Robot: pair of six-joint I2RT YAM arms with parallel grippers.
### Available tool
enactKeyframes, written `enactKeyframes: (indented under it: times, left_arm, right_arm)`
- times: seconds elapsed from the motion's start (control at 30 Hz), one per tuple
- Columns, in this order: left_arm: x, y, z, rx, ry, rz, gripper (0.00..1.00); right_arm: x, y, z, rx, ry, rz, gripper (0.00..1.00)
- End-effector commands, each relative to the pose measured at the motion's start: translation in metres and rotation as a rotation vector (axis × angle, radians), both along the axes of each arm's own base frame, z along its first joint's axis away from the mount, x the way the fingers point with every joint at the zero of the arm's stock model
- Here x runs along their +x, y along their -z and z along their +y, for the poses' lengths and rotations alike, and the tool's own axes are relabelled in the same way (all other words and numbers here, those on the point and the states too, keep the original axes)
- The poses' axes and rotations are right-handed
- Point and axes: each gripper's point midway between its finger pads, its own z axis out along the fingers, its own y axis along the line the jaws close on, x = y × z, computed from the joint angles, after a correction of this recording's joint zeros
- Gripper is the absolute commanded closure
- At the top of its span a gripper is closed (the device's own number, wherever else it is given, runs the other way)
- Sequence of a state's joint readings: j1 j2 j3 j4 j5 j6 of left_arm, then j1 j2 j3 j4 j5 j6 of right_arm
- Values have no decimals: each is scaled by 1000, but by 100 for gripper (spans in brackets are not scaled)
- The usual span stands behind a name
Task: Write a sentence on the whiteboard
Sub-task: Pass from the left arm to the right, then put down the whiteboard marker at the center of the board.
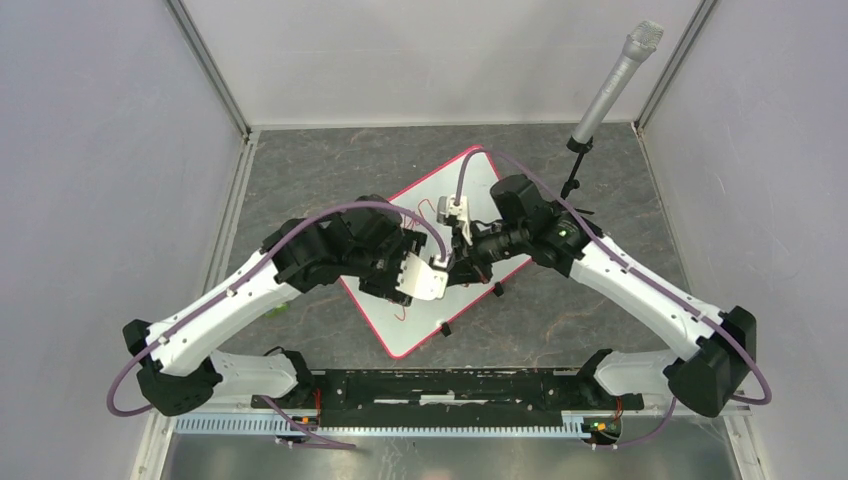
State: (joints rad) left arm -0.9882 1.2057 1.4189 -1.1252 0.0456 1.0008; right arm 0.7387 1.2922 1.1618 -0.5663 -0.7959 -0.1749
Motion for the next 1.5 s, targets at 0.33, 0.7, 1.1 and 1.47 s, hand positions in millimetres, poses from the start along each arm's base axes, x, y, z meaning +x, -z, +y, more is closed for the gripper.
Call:
enactKeyframes:
  times: [0.33, 0.7, 1.1, 1.47]
  left_arm:
    - [14, -65, 23, -570, -480, 300, 0]
    - [59, -72, 53, -798, -952, 548, 0]
    - [108, -34, 145, -883, -1333, 551, 0]
    - [98, 25, 218, -743, -1475, 516, 0]
  right_arm:
    - [65, -33, -100, -45, 401, -341, 100]
    - [110, 34, -237, -406, 851, -369, 100]
    - [139, 110, -387, -580, 1218, -228, 99]
    - [142, 181, -415, -657, 1209, -74, 93]
